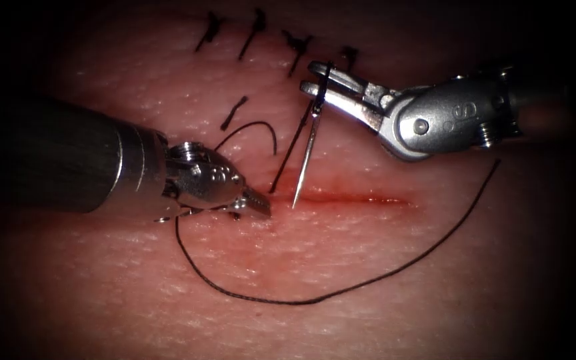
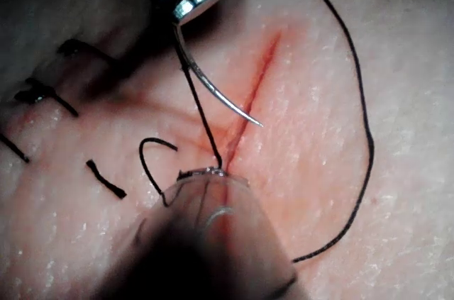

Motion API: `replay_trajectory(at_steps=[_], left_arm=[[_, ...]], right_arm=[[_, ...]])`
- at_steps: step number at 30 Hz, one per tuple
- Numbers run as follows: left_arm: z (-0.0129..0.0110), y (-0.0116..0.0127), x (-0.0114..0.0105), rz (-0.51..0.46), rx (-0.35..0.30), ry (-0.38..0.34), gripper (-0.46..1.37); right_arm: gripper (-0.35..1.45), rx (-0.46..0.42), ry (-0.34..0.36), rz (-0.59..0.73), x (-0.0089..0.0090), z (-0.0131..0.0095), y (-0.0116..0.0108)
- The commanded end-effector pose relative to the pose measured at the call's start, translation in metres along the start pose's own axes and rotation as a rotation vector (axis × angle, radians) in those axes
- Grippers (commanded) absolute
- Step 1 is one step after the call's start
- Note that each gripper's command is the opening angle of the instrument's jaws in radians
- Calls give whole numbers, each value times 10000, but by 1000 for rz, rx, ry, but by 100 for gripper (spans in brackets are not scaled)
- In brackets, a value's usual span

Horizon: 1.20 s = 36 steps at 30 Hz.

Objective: Wound Closure
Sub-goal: Spread open the wound using the left tool.

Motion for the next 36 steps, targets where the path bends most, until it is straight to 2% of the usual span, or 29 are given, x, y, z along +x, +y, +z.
replay_trajectory(at_steps=[1, 7, 10, 15, 20, 21, 26, 27, 28, 30, 32, 36], left_arm=[[3, -1, -2, 14, -15, -12, -35], [15, -18, -5, 2, 11, -7, -35], [21, -24, -9, 6, 29, -29, -35], [30, -35, -26, 24, 64, -123, -35], [29, -35, -40, 42, 43, -205, -35], [30, -35, -43, 53, 45, -243, -35], [34, -34, -56, 79, 47, -345, -35], [37, -34, -61, 90, 54, -383, -29], [37, -34, -62, 92, 56, -389, -22], [39, -34, -67, 103, 64, -420, 9], [40, -34, -69, 105, 71, -435, 26], [40, -33, -70, 106, 71, -435, 42]], right_arm=[[-35, 0, 0, 0, 0, 0, 0], [-35, -1, 0, 0, 0, 0, 0], [-35, -1, 0, 0, 0, 0, -1], [-35, -2, 0, -1, 0, 1, -3], [-35, -6, 2, -3, -1, 2, -5], [-35, -6, 2, -4, -1, 3, -6], [-35, 6, -4, -12, -7, 5, -14], [-35, 12, -7, -18, -10, 7, -18], [-35, 13, -5, -19, -11, 8, -19], [-35, 13, -5, -19, -16, 11, -23], [-35, 16, -3, -35, -19, 14, -25], [-35, 20, 1, -58, -23, 18, -28]])
